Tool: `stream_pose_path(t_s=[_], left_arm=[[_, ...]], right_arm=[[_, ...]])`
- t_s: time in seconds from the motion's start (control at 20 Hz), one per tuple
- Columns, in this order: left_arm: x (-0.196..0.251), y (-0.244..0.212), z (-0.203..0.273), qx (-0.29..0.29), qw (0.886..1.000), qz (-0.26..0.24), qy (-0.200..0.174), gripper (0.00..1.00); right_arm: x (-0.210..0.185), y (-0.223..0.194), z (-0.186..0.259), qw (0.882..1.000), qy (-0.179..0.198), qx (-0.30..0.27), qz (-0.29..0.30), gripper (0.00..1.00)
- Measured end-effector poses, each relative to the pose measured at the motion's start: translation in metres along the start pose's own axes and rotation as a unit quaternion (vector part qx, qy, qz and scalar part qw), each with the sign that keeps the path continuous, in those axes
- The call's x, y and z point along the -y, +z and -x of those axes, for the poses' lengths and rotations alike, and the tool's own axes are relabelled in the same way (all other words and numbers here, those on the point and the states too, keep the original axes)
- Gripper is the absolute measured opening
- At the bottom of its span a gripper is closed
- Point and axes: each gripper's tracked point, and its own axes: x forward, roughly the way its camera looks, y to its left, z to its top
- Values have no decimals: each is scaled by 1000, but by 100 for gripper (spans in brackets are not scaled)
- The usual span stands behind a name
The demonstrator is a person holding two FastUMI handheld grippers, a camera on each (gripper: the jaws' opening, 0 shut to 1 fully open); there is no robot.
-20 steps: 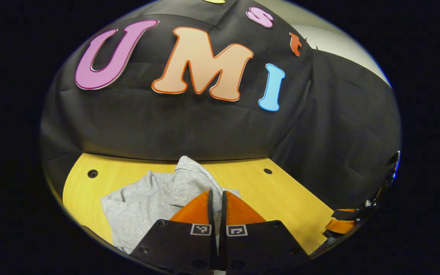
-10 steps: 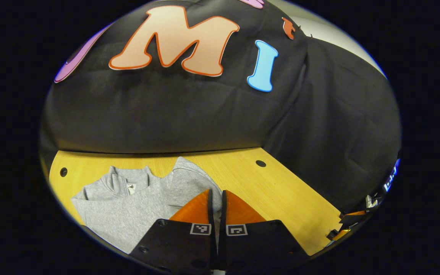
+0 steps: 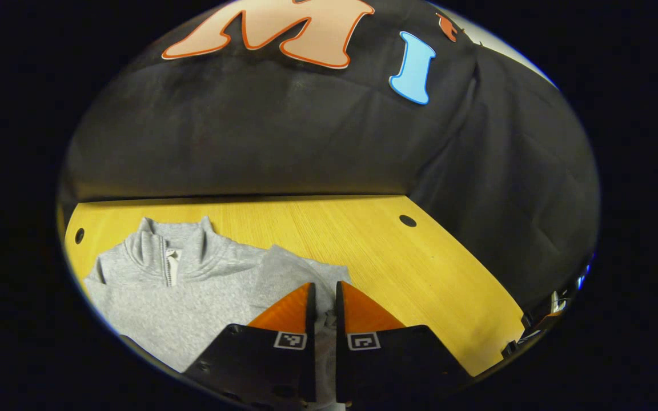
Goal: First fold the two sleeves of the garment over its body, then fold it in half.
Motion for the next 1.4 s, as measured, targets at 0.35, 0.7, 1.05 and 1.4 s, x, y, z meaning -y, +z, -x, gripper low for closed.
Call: stream_pose_path(t_s=[0.35, 0.7, 1.05, 1.4], left_arm=[[16, -12, 18, -18, 994, -110, -19, 90], [-12, 6, 83, 21, 995, -93, 16, 91], [-66, 5, 183, 49, 992, -79, 84, 91], [-108, -69, 273, 13, 988, -46, 146, 91]], right_arm=[[-1, -7, 1, 1000, 9, -4, 4, 93], [-11, -18, 2, 999, 27, -12, 20, 98], [-39, -45, -2, 996, 66, -35, 53, 98], [-60, -85, -12, 989, 91, -76, 87, 98]])
